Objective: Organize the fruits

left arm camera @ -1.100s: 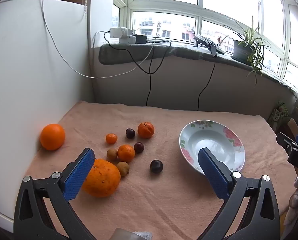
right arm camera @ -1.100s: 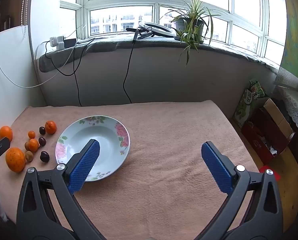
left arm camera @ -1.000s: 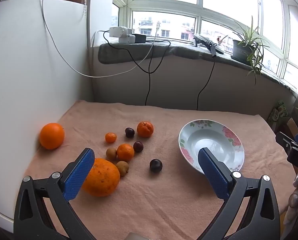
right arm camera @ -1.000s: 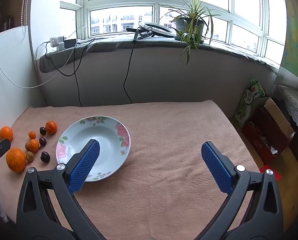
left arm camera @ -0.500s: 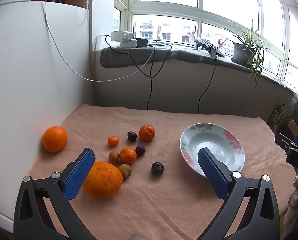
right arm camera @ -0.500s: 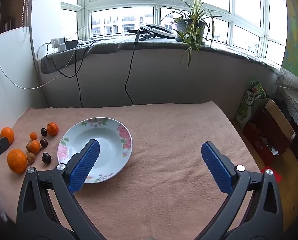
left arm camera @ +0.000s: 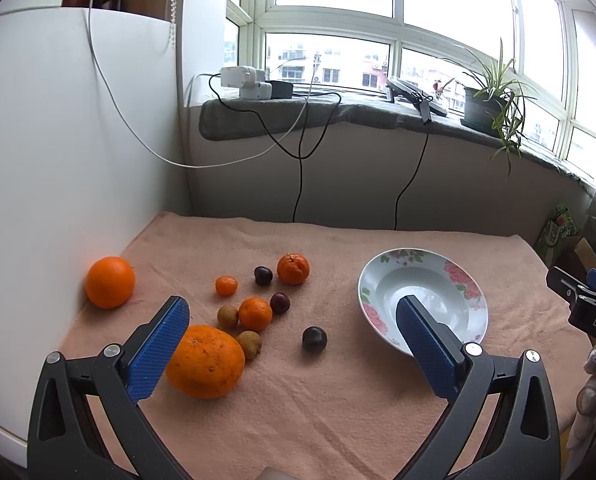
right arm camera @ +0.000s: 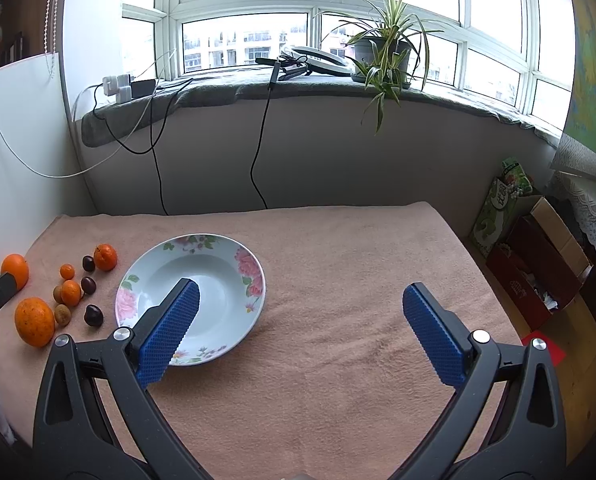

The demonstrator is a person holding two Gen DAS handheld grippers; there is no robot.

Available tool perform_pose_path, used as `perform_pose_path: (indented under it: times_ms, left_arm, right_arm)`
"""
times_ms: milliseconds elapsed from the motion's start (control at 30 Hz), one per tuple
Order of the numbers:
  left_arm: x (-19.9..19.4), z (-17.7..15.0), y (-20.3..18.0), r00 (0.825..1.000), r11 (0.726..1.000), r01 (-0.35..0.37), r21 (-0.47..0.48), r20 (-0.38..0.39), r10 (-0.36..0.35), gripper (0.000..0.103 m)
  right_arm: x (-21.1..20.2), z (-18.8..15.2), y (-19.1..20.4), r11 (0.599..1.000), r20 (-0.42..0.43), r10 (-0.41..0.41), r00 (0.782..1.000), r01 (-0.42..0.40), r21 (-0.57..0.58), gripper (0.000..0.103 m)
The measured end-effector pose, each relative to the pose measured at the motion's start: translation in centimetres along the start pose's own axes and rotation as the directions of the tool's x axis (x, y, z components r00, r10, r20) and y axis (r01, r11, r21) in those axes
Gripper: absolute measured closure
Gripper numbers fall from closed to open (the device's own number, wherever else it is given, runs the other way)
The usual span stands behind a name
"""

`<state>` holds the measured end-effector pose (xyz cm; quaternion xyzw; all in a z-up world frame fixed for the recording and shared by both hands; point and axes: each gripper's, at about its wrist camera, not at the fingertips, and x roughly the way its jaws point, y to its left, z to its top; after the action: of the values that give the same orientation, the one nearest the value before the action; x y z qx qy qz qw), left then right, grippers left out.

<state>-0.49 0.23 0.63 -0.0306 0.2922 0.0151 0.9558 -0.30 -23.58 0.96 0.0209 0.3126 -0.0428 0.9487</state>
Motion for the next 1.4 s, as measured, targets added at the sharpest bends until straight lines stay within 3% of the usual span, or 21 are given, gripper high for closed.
perform_pose_path:
  times_ms: [1400]
  left_arm:
    - [-0.38, -0.12, 0.48, 1.000, 1.000, -0.013, -0.005, 0.021, 0.013, 0.000]
  right_arm:
    - [-0.07, 0.11, 0.42, 1.000, 0.001, -0.002, 1.000, 0.002, -0.006, 0.000]
